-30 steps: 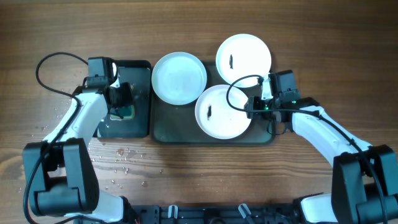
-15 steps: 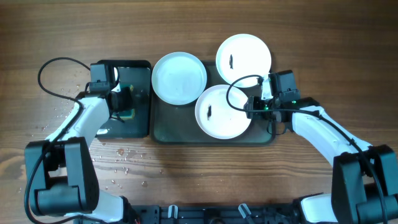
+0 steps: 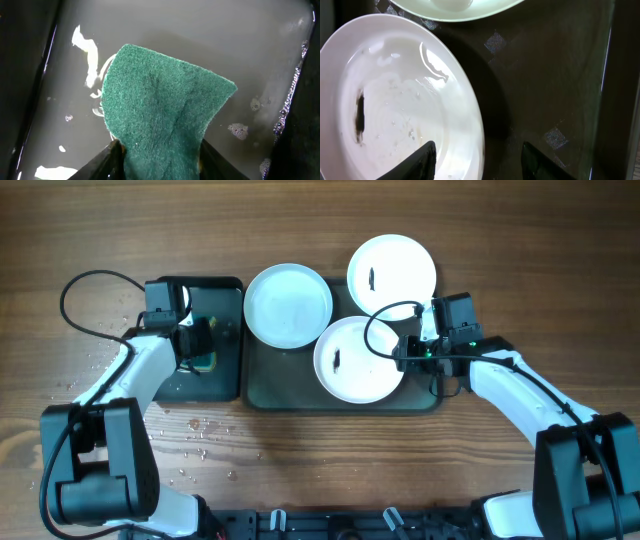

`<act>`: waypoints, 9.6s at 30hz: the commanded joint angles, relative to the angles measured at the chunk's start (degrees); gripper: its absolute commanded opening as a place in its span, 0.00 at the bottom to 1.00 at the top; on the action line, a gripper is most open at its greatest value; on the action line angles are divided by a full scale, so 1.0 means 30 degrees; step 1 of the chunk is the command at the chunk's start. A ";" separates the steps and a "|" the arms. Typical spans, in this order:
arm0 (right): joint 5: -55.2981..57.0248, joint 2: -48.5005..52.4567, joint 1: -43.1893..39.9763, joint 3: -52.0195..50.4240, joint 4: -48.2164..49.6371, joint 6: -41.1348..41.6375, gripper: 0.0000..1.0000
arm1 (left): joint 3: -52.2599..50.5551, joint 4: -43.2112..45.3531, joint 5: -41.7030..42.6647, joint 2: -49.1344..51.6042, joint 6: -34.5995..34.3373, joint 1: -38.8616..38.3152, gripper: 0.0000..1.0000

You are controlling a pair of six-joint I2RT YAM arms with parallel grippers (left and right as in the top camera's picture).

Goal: Clean dirty plates on tray and stack at the side

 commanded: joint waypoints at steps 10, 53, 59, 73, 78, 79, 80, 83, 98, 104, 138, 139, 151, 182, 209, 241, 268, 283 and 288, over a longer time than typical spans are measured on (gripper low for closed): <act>-0.0109 0.0197 0.0051 -0.0138 -0.0044 -0.0153 0.55 | -0.0153 0.0080 -0.0124 0.1574 0.0889 0.0087 0.18; -0.0095 0.0197 0.0044 -0.0138 0.0138 -0.0168 0.46 | -0.0124 0.0430 0.1406 -0.5850 0.0168 0.0087 0.04; -0.0095 0.0197 0.0051 -0.0138 0.0138 -0.0175 0.34 | -0.0124 0.0423 0.1399 -0.5785 0.0168 0.0087 0.04; -0.0102 0.1049 0.0051 -0.0138 0.0627 -0.0022 0.25 | -0.0124 0.0430 0.1399 -0.5785 0.0168 0.0087 0.04; -0.0087 0.1078 0.0051 -0.0138 0.0634 -0.0029 0.24 | -0.0124 0.0415 0.1406 -0.5785 0.0168 0.0087 0.04; -0.0087 0.1078 0.0051 -0.0138 0.0634 -0.0022 0.22 | -0.0124 0.0415 0.1406 -0.5785 0.0168 0.0087 0.04; -0.0087 0.1078 0.0051 -0.0138 0.0634 -0.0022 0.21 | -0.0124 0.0408 0.1406 -0.5785 0.0168 0.0087 0.04; -0.0087 0.1122 0.0051 -0.0197 0.0648 -0.0029 0.16 | -0.0131 0.0299 0.1406 -0.5785 0.0168 0.0087 0.04; -0.1158 0.1996 0.0051 -0.0131 0.1355 0.0816 0.04 | -0.0153 0.1486 0.1166 -0.5792 0.0255 0.0087 0.04; -0.1093 0.1872 0.0051 -0.0131 0.1319 0.0248 0.04 | -0.0153 0.2302 0.1166 -0.5785 0.0328 0.0087 0.04; -0.1093 0.1137 0.0051 0.0430 -0.0452 -0.1049 0.04 | -0.0160 0.2091 0.1166 -0.5748 0.1348 0.0087 0.04; -0.1086 0.1137 0.0051 0.0510 -0.0466 -0.1370 0.04 | -0.0160 0.2178 0.1166 -0.5741 0.1377 0.0087 0.04; -0.0466 0.1137 0.0051 0.0816 -0.0240 -0.1115 0.04 | -0.0160 0.1800 0.1173 -0.5683 0.1821 0.0073 0.04; -0.2098 0.1144 0.0051 0.0816 -0.0969 0.3366 0.24 | -0.0153 0.0408 0.0597 -0.3789 -0.0102 0.0073 0.04; -0.1377 0.1144 0.0051 0.0816 0.0124 0.2120 0.11 | 0.2929 -0.0153 -0.1333 -0.3825 0.0393 -0.1115 0.04; -0.1377 0.1144 0.0058 0.0816 0.0073 0.2142 0.11 | 0.2922 -0.2361 -0.4765 -0.2586 0.0342 -0.3351 0.04; -0.1377 0.1144 0.0087 0.0816 0.0044 0.2127 0.11 | 0.4277 -0.1435 0.1333 -0.1683 -0.3519 -1.3151 0.04; -0.1377 0.1144 0.0087 0.0816 0.0036 0.2135 0.11 | 0.4277 -0.1253 0.1020 0.1326 -0.5413 -1.3529 0.04; -0.1377 0.1144 0.0087 0.0816 0.0029 0.2127 0.11 | 0.4277 -0.0495 0.1020 0.2055 -0.5413 -1.3551 0.04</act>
